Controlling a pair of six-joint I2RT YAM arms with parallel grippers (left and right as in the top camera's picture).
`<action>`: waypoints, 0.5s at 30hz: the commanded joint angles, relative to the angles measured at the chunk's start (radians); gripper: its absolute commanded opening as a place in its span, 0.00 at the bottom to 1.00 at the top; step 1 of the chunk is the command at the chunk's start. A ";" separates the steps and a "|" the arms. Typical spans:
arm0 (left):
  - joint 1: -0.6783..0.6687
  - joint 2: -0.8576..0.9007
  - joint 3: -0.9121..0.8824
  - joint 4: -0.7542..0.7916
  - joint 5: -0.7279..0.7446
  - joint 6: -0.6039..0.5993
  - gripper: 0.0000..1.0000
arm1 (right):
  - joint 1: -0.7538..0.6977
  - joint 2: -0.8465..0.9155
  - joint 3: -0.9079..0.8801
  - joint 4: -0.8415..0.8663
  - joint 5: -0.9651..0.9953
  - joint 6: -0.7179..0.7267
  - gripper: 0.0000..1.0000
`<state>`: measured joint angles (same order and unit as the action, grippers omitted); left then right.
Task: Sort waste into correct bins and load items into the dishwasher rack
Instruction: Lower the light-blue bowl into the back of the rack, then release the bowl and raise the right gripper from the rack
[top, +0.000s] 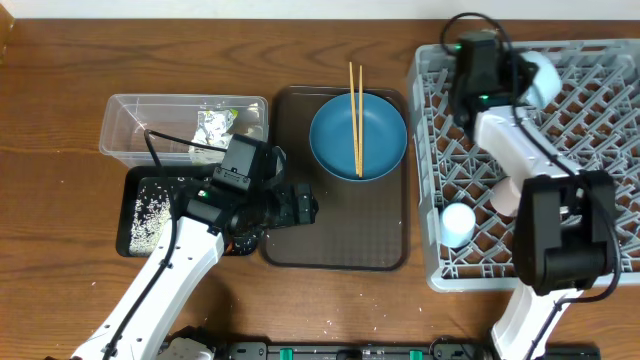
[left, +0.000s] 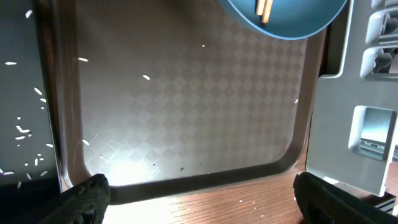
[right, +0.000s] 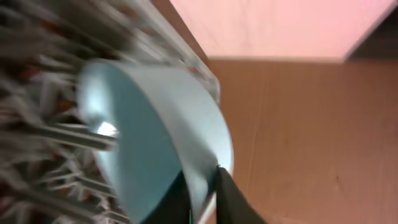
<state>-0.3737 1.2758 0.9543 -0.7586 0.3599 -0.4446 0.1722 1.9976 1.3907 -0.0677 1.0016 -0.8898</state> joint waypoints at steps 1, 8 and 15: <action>0.004 0.002 0.021 -0.002 -0.009 0.006 0.97 | 0.074 0.029 -0.019 -0.005 -0.082 0.002 0.24; 0.004 0.002 0.021 -0.002 -0.009 0.006 0.97 | 0.103 0.029 -0.019 -0.019 -0.074 0.002 0.43; 0.004 0.002 0.021 -0.002 -0.010 0.006 0.97 | 0.107 -0.004 -0.019 -0.072 -0.071 0.145 0.47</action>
<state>-0.3737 1.2758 0.9543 -0.7586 0.3595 -0.4446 0.2764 2.0125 1.3785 -0.1238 0.9234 -0.8516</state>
